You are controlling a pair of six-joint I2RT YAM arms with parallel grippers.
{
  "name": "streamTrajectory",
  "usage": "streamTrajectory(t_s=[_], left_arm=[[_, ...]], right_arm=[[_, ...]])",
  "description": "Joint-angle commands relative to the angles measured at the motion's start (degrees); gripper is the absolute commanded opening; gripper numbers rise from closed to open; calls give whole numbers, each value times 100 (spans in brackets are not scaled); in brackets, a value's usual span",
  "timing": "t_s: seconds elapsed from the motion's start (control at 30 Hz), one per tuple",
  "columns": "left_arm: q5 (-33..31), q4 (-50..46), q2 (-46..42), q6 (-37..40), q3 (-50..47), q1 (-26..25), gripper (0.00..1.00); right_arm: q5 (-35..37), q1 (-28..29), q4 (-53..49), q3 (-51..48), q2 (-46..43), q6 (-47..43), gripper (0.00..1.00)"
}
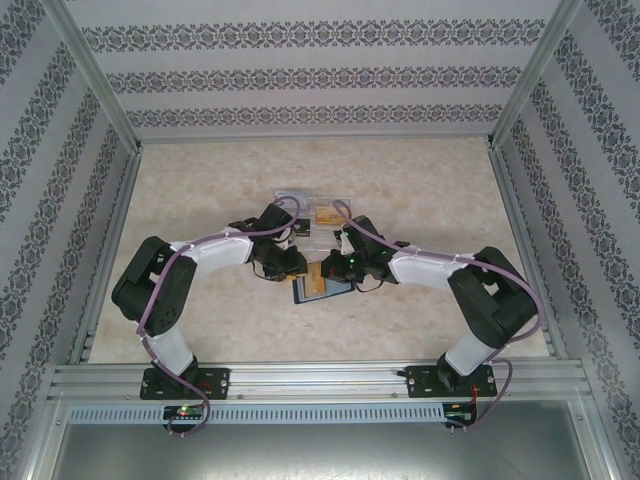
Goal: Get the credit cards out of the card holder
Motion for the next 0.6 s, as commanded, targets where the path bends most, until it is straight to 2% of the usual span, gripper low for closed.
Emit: streamTrajectory(t_s=[0.0, 0.2, 0.43, 0.57], left_arm=[[-96, -469, -235, 308, 425, 84, 27], [-73, -712, -398, 546, 881, 269, 33], [490, -117, -259, 391, 607, 286, 34], [533, -33, -199, 356, 398, 284, 33]], right_arm=[[291, -91, -501, -148, -432, -213, 0], [649, -133, -1121, 46, -852, -325, 0], [736, -79, -1497, 298, -417, -137, 0], [868, -92, -1964, 554, -282, -341, 0]])
